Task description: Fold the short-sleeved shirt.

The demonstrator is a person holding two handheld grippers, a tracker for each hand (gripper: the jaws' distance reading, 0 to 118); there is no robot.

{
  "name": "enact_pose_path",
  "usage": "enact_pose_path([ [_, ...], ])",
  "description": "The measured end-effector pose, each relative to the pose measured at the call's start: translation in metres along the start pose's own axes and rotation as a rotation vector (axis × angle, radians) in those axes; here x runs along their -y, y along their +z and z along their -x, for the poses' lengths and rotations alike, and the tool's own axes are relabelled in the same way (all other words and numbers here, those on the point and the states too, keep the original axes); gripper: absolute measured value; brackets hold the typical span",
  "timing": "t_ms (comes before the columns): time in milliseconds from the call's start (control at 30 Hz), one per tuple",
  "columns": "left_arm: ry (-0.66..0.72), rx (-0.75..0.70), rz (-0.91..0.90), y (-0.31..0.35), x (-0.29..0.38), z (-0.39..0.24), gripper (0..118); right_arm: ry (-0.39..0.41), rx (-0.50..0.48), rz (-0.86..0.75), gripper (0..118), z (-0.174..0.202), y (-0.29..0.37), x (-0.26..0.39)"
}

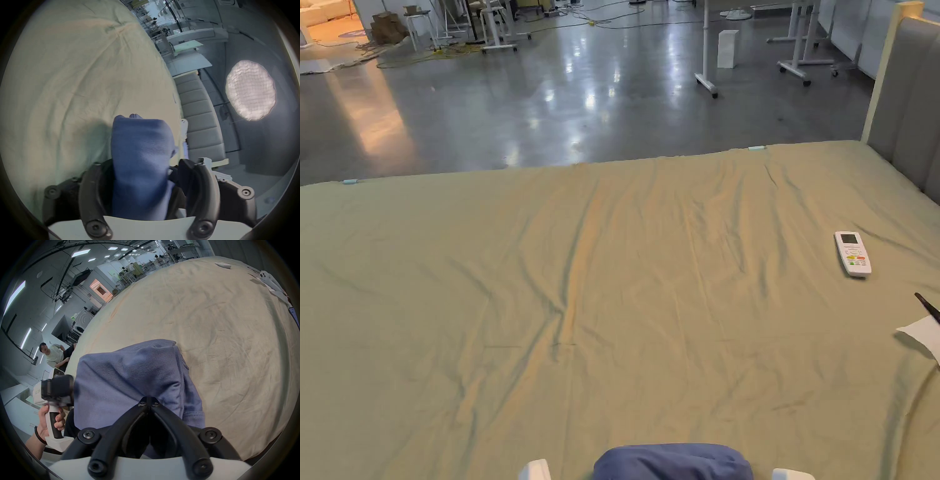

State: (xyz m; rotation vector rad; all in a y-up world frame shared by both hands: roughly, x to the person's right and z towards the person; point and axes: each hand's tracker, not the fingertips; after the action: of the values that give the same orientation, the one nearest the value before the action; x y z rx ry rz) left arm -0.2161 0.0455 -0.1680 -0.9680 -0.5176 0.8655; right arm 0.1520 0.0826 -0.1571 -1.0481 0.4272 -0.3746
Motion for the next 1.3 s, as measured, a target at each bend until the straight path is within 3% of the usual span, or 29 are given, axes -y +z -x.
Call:
enact_pose_path([
  [67,-0.062,-0.073,-0.013,-0.001,0.005,-0.013,37,-0.004,-0.001,-0.004,0,0.000,0.002,0.000],
  [167,0.028,-0.031,-0.023,0.010,0.000,-0.017,35,-0.069,0.004,0.011,0,0.010,0.009,-0.004],
  [267,-0.043,0.019,-0.030,0.040,-0.014,-0.038,31,-0.102,-0.104,-0.069,0,0.023,0.029,-0.009],
  [367,-0.026,0.036,-0.097,0.105,-0.048,-0.038,31,-0.092,-0.156,-0.112,0,0.039,0.042,-0.012],
  [433,-0.092,-0.061,-0.164,0.156,-0.071,-0.030,31,-0.077,-0.159,-0.123,0,0.046,0.047,-0.012],
  [600,-0.013,-0.279,-0.239,0.280,-0.121,0.022,31,-0.064,-0.173,-0.054,0,0.043,0.032,-0.006],
  [800,0.055,-0.478,-0.228,0.352,-0.170,0.096,31,-0.042,-0.117,-0.006,0,0.043,0.020,0.001],
  [867,0.076,-0.498,-0.208,0.323,-0.157,0.084,41,-0.050,-0.101,0.005,0,0.043,0.015,0.001],
  [900,0.072,-0.545,-0.195,0.318,-0.159,0.092,58,-0.055,-0.098,0.012,0,0.043,0.014,0.002],
  [933,0.060,-0.631,-0.192,0.310,-0.159,0.096,85,-0.057,-0.099,0.019,0,0.043,0.013,0.002],
  [967,0.039,-0.708,-0.192,0.307,-0.159,0.099,99,-0.056,-0.097,0.023,0,0.043,0.013,0.002],
  [1033,0.016,-0.822,-0.183,0.303,-0.153,0.087,99,-0.038,-0.094,0.025,0,0.042,0.015,0.001],
  [1133,-0.021,-0.818,-0.278,0.330,-0.151,0.089,99,-0.020,-0.082,0.013,0,0.038,0.020,-0.003],
  [1233,-0.083,-0.674,-0.361,0.339,-0.135,0.031,98,-0.020,-0.079,-0.028,0,0.037,0.035,-0.013],
  [1300,-0.250,-0.569,-0.387,0.341,-0.116,-0.039,97,-0.030,-0.088,-0.086,0,0.037,0.053,-0.025],
])
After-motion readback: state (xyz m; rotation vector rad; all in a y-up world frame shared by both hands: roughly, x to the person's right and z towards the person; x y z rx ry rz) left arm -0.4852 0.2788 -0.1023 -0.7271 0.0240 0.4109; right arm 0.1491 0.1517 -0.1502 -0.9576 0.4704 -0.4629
